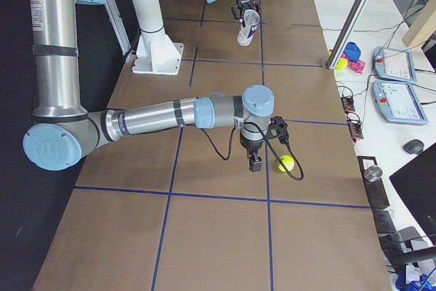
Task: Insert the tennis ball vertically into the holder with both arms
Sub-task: 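Lift the can with the left gripper and stand it upright, open end up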
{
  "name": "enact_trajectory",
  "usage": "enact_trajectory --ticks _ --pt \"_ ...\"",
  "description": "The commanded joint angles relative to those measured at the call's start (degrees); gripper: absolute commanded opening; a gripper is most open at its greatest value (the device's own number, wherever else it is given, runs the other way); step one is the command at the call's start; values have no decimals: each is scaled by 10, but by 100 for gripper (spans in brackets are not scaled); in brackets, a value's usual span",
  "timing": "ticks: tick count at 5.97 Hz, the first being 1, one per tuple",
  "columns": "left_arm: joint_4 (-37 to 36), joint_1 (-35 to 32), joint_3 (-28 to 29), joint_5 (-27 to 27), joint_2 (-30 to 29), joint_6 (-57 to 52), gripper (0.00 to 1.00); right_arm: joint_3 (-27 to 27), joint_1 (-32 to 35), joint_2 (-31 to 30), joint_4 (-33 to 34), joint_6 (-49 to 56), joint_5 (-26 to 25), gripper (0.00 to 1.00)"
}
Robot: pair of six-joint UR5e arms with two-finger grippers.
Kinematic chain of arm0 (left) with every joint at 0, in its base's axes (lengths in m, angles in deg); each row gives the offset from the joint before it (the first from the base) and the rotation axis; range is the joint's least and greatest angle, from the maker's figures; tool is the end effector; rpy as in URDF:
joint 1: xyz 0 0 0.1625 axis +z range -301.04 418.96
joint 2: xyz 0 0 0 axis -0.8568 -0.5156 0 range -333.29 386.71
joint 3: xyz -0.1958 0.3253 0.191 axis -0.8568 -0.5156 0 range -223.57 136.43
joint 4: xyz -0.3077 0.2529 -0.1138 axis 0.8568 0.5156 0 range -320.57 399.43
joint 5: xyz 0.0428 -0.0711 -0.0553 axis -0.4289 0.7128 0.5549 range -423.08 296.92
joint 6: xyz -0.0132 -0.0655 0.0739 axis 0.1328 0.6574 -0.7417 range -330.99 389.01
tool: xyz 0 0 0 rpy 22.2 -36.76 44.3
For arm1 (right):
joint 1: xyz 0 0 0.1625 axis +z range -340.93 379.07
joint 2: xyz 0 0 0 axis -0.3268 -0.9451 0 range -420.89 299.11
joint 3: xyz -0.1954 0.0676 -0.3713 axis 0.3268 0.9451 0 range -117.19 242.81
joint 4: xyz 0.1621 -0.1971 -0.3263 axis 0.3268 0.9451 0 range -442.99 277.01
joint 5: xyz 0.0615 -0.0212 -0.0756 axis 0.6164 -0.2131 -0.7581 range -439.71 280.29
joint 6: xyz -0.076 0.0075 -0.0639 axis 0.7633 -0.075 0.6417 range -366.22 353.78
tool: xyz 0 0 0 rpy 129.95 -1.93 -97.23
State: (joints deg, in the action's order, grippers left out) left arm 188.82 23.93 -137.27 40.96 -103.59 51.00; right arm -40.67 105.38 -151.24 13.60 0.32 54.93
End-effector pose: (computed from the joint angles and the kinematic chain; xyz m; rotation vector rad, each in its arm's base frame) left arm 0.4516 -0.4498 0.0948 1.3246 1.2807 0.6276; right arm 0.0317 -0.4895 0.5574 0.1278 -0.7770 -0.2136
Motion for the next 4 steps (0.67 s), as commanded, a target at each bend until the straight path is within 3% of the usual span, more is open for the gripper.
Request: enact_trajectory --ticks 1,2,4 --pt "200 7 51 -44 39 22 69 -5 0 0 0 -5 0 100" --pt "308 10 132 -50 38 22 69 -6 0 0 0 -7 0 100" --pt "360 34 170 -73 51 22 70 -7 -1 0 0 -8 0 100"
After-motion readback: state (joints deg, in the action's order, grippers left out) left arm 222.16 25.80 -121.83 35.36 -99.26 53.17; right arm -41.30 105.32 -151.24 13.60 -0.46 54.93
